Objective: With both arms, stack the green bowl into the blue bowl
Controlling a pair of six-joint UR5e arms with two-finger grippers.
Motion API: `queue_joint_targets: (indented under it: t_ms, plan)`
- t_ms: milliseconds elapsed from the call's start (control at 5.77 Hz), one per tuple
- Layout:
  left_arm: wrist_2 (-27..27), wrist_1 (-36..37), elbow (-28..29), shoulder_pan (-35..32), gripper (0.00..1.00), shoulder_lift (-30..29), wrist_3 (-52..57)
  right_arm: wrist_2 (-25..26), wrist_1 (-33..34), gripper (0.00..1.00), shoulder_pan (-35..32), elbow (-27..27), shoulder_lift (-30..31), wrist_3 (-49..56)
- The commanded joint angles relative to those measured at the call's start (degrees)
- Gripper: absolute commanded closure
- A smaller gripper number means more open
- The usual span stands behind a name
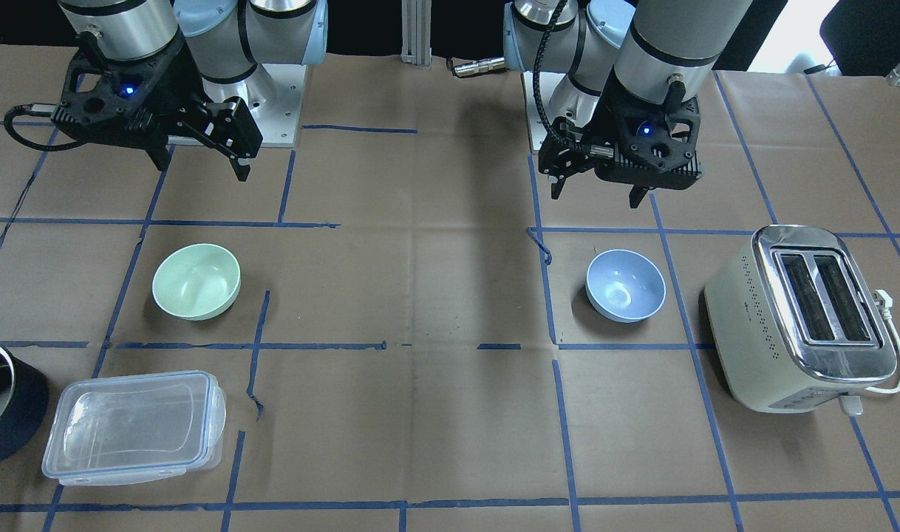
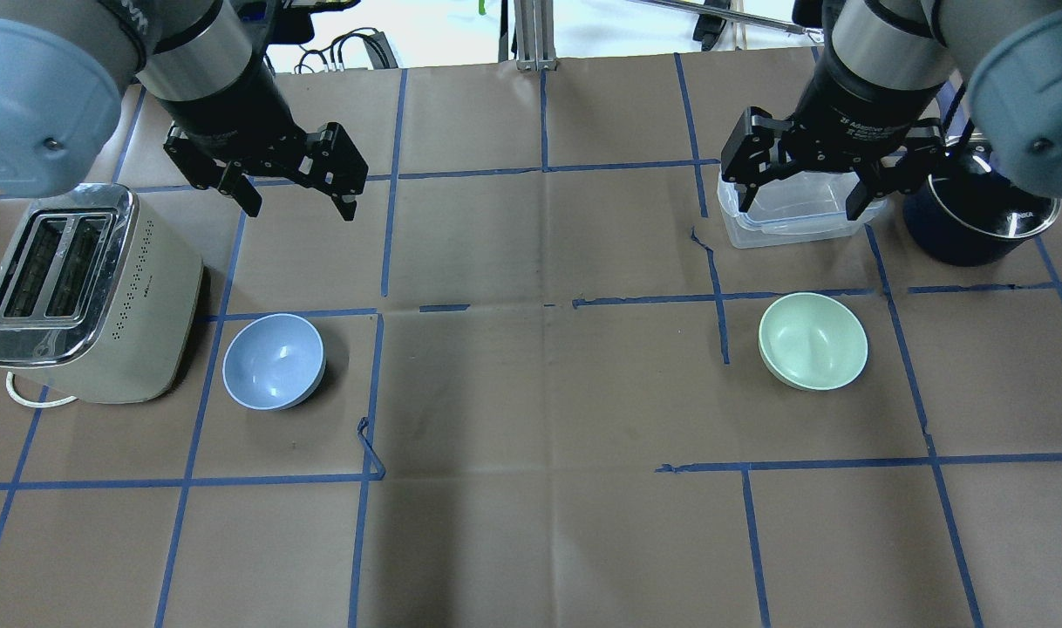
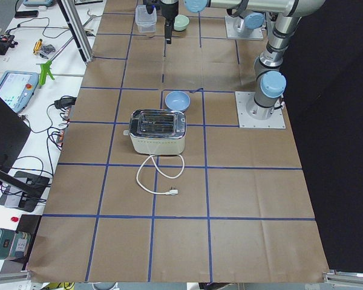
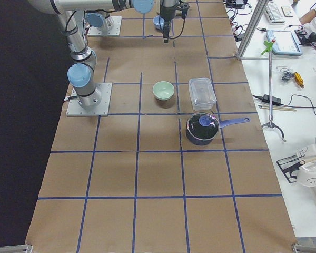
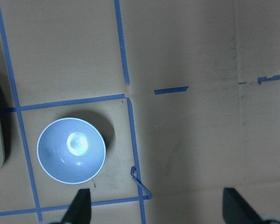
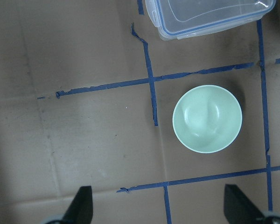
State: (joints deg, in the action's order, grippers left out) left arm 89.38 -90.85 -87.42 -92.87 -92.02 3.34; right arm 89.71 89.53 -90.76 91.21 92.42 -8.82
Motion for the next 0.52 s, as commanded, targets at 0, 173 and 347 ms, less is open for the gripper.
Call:
queue_joint_targets:
  t_ms: [0, 173, 347]
  plan:
    - [0.0, -0.2, 0.1, 0.1, 0.02, 0.0, 0.0, 0.8, 0.6, 0.0, 1.6, 0.4, -0.5, 5.6]
    - [0.0, -0.2, 0.0, 0.1, 0.02, 0.0, 0.1, 2.4, 0.9, 0.0, 4.6, 0.4, -0.5, 9.9]
    - [0.0, -0.3, 0.0, 0.1, 0.01, 0.0, 0.1, 2.7, 0.3, 0.0, 9.9, 0.4, -0.4, 15.7]
